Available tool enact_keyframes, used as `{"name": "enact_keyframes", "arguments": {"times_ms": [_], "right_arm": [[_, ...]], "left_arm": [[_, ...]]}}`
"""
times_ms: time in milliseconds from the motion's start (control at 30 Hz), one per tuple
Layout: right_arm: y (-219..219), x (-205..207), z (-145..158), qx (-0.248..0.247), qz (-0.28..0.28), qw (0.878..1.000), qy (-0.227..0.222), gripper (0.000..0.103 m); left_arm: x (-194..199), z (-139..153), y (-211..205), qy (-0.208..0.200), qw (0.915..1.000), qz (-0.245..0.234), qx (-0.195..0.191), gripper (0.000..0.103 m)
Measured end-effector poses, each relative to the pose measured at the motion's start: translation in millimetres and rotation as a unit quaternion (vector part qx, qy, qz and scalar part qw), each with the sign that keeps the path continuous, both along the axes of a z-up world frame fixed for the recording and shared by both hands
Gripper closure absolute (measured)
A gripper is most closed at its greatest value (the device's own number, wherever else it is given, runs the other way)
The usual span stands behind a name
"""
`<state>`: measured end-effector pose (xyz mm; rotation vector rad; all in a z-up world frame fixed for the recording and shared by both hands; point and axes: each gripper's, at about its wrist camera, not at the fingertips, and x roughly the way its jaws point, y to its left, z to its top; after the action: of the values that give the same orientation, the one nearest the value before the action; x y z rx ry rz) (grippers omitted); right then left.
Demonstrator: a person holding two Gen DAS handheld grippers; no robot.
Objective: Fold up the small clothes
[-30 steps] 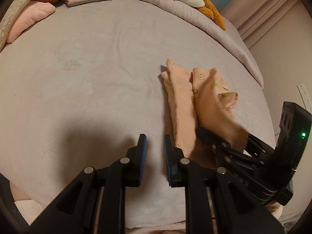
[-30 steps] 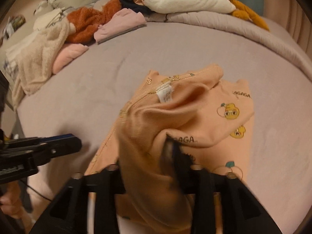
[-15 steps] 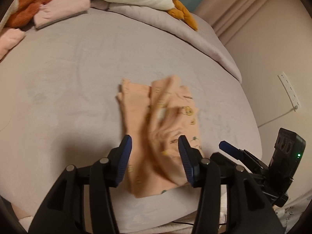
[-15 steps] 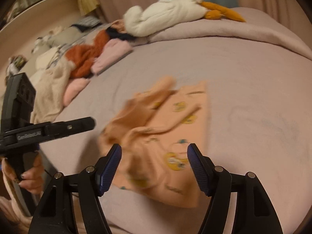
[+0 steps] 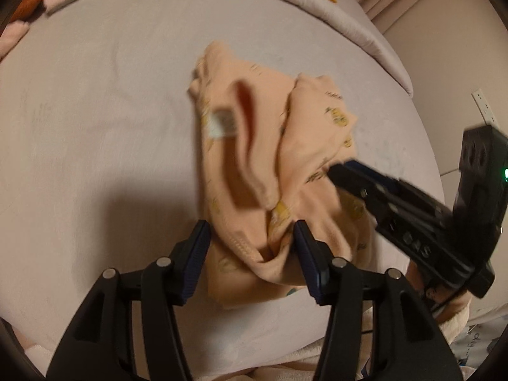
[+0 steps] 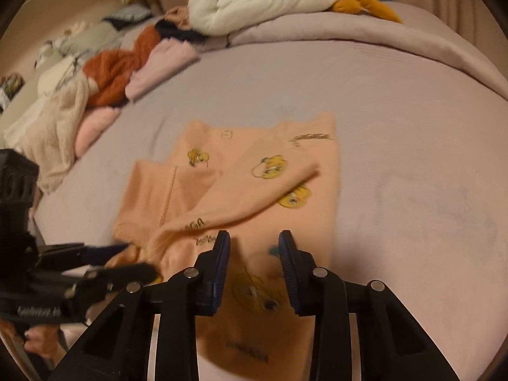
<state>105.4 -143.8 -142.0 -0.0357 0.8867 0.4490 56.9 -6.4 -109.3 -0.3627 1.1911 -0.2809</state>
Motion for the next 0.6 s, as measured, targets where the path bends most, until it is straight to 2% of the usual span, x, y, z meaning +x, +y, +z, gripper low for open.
{"name": "enact_keyframes", "arguments": {"times_ms": [100, 300, 400, 500, 567, 600], "right_arm": [[14.9, 7.1, -0.2, -0.019, 0.013, 1.0, -0.01, 0.068], [37.8, 24.8, 1.9, -0.016, 0.041, 0.999, -0.01, 0.068], [43.0, 27.4, 5.0, 0.002, 0.054, 0.998, -0.012, 0.068], [40.7, 27.7, 7.0, 0.011, 0.044, 0.999, -0.008, 0.067], [32.9, 24.5, 9.7, 0.02, 0.035, 0.999, -0.003, 0.061], [27.3, 22.5, 11.0, 0.028, 0.03, 0.999, -0.001, 0.05]], "left_arm": [[-5.2, -4.6, 7.0, 0.007, 0.9999, 0.009, -0.004, 0.047], [-11.8, -6.0, 11.1, 0.003, 0.9999, 0.015, -0.001, 0.046], [-13.0, -4.3, 11.3, 0.003, 0.9999, 0.015, 0.001, 0.046], [-11.2, -0.1, 8.1, -0.001, 0.9998, 0.018, 0.005, 0.044], [-13.8, 6.4, 9.8, -0.014, 0.9997, 0.02, 0.006, 0.039], [-13.6, 9.4, 10.8, -0.02, 0.9996, 0.021, 0.008, 0.034]]}}
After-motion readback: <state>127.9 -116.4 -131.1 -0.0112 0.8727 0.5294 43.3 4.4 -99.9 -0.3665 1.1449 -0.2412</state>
